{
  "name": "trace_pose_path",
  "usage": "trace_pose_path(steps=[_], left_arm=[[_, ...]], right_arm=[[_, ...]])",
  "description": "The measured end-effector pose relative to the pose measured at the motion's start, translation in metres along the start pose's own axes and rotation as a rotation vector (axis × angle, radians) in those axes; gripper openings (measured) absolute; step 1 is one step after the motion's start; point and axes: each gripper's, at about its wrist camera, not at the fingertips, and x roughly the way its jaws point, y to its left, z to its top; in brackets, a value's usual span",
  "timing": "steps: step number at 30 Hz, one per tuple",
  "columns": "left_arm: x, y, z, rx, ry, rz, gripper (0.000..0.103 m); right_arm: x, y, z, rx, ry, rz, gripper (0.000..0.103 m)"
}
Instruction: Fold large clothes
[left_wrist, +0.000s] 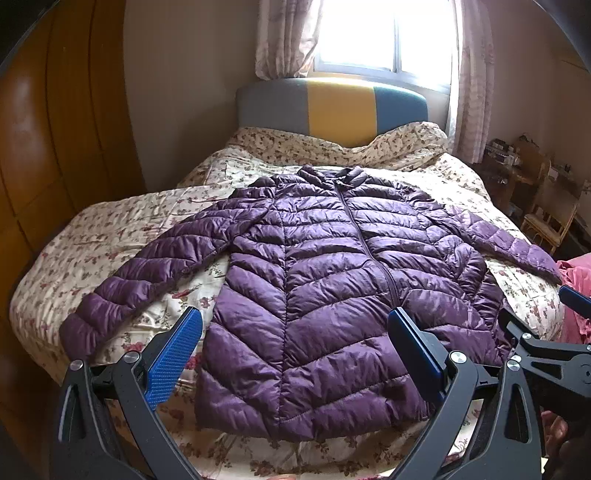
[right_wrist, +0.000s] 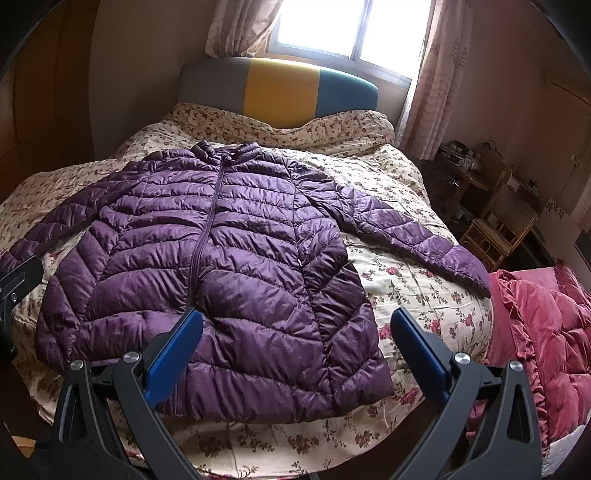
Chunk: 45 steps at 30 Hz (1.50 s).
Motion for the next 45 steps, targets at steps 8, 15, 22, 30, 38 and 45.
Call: trace_pose_path(steps=[8,15,22,30,38,45], left_arm=[[0.023,-0.007,0.005,0.042,0.023,0.009,0.1],[0.061,-0.013,0.015,0.056,0.077,-0.001,0.1],[0.114,-0.013,0.03,0.052,0.136,-0.033,0.1],[0.185,-0.006,0.056,0.035,0.188,-0.068,0.099],[0.241,-0.003,0.087,0.023,0.195,-0.084,0.099],[0.275,0.004,0.109,0.01,0.177,-0.047,0.099]], right_arm=[[0.026,-0.03,0.01,0.098,0.018,-0.019,0.101],[0.079,-0.075,0.011,0.204,0.135,-0.077,0.101],[0.144,-0.136,0.021,0.253,0.225,-0.228,0.097],[0.201,-0.242,0.03,0.405,0.306,-0.416,0.077],[0.229,-0.338,0.04,0.514,0.351,-0.598,0.074],[0.269,-0.387,0.026,0.617,0.448,-0.61,0.08]])
